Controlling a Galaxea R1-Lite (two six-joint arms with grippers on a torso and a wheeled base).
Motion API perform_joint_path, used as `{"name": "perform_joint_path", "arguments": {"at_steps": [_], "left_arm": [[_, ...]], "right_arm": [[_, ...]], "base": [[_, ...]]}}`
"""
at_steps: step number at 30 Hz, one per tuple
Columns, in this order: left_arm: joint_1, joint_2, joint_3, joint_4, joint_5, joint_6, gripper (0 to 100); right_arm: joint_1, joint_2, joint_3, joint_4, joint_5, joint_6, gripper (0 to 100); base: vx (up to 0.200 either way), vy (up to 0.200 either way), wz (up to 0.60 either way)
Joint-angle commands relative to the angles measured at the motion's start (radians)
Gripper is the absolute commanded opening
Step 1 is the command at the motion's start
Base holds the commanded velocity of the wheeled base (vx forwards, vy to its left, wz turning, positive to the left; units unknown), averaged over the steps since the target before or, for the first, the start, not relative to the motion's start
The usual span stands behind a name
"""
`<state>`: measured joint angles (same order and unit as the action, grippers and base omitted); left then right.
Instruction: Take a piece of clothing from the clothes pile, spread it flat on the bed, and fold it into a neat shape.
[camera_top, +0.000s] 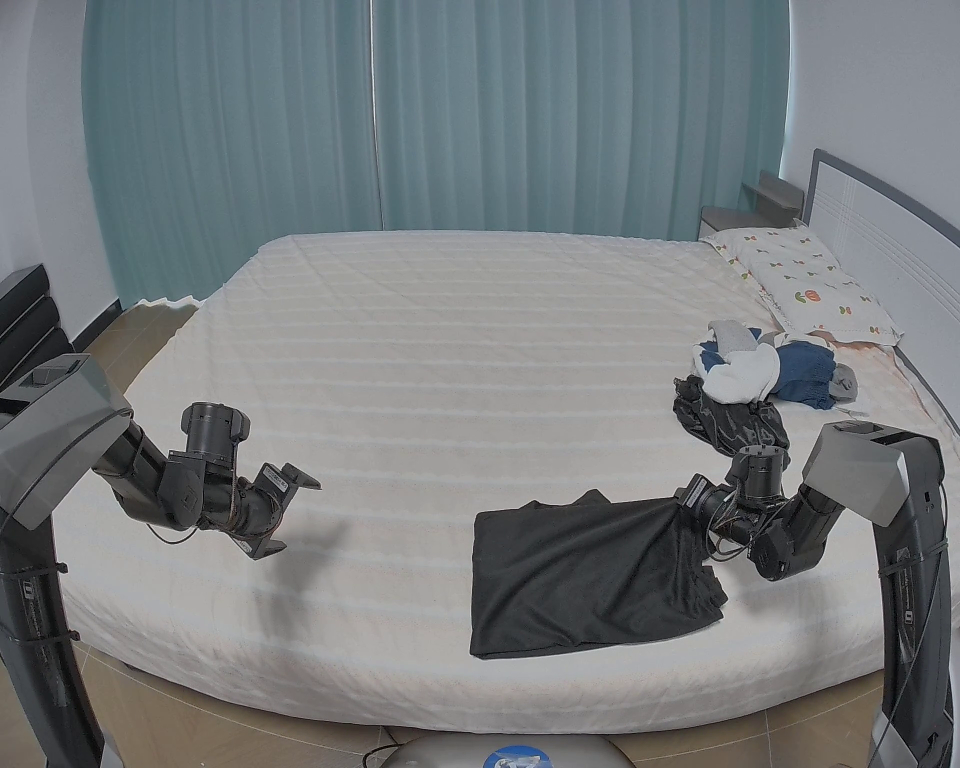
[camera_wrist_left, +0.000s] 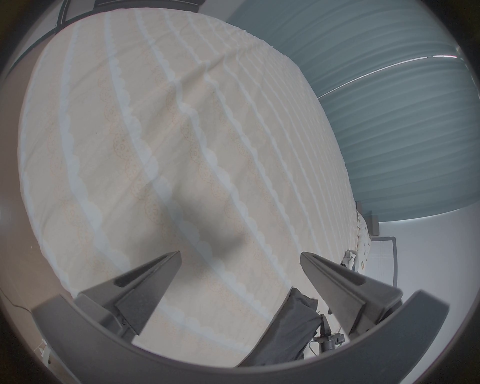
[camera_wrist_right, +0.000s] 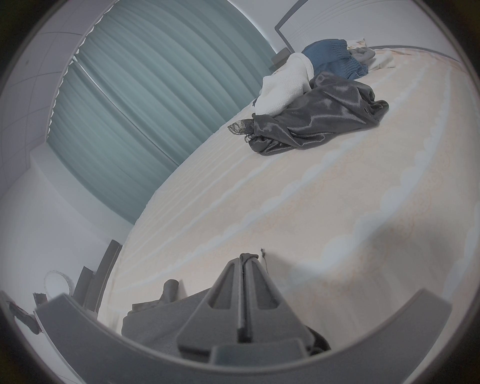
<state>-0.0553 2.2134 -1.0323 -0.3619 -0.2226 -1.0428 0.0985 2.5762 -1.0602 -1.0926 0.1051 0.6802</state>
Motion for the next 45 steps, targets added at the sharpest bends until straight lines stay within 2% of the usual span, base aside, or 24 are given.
{"name": "perform_joint_path", "arguments": {"at_steps": [1,2,3,10,11,14,19,21,24,25,26,30,41,42,45], "left_arm": [[0.000,0.002,0.000,-0.002,0.000,0.000,100],[0.000,0.002,0.000,-0.002,0.000,0.000,100],[0.000,0.002,0.000,-0.002,0.000,0.000,100],[0.000,0.002,0.000,0.000,0.000,-0.002,100],[0.000,0.002,-0.002,-0.002,0.000,-0.002,100],[0.000,0.002,-0.002,-0.002,0.000,-0.002,100],[0.000,0.002,0.000,-0.002,0.000,-0.002,100],[0.000,0.002,0.000,-0.002,0.000,-0.002,100],[0.000,0.002,-0.002,-0.002,0.000,0.000,100],[-0.001,0.002,-0.002,-0.002,0.000,0.000,100],[0.000,0.002,-0.002,-0.002,0.000,0.000,100],[0.000,0.002,-0.002,-0.002,0.000,0.000,100],[-0.001,0.008,0.000,0.000,0.000,0.027,100],[-0.001,0.008,0.000,0.000,0.000,0.027,100],[-0.003,0.008,0.000,0.000,0.000,0.027,100]], "right_arm": [[0.000,0.002,-0.006,-0.001,0.002,0.002,0],[-0.002,0.002,-0.006,-0.001,0.002,0.002,0],[-0.002,0.002,-0.007,-0.001,0.002,0.002,100],[-0.010,-0.054,0.040,-0.035,-0.018,0.016,100],[-0.011,-0.126,0.112,-0.041,-0.021,0.027,100],[-0.016,-0.197,0.174,-0.033,-0.013,0.028,100],[0.020,-0.350,0.376,-0.041,-0.008,0.025,100],[0.024,-0.413,0.491,-0.043,0.027,0.028,100],[0.021,-0.465,0.637,-0.043,0.125,-0.001,100],[0.020,-0.467,0.648,-0.043,0.133,-0.005,100],[-0.003,-0.467,0.703,-0.044,0.180,-0.059,100],[-0.040,-0.421,0.760,-0.049,0.263,-0.176,100],[-0.051,-0.304,0.773,-0.148,0.266,-0.200,100],[-0.049,-0.295,0.778,-0.161,0.265,-0.202,0],[-0.049,-0.283,0.776,-0.168,0.265,-0.206,0]], "base": [[0.000,0.000,0.00],[0.000,0.000,0.00],[0.000,0.000,0.00],[0.000,0.000,0.00],[0.000,0.000,0.00],[0.000,0.000,0.00],[0.000,0.000,0.00],[0.000,0.000,0.00],[0.000,0.000,0.00],[0.000,0.000,0.00],[0.000,0.000,0.00],[0.000,0.000,0.00],[0.000,0.000,0.00],[0.000,0.000,0.00],[0.000,0.000,0.00]]}}
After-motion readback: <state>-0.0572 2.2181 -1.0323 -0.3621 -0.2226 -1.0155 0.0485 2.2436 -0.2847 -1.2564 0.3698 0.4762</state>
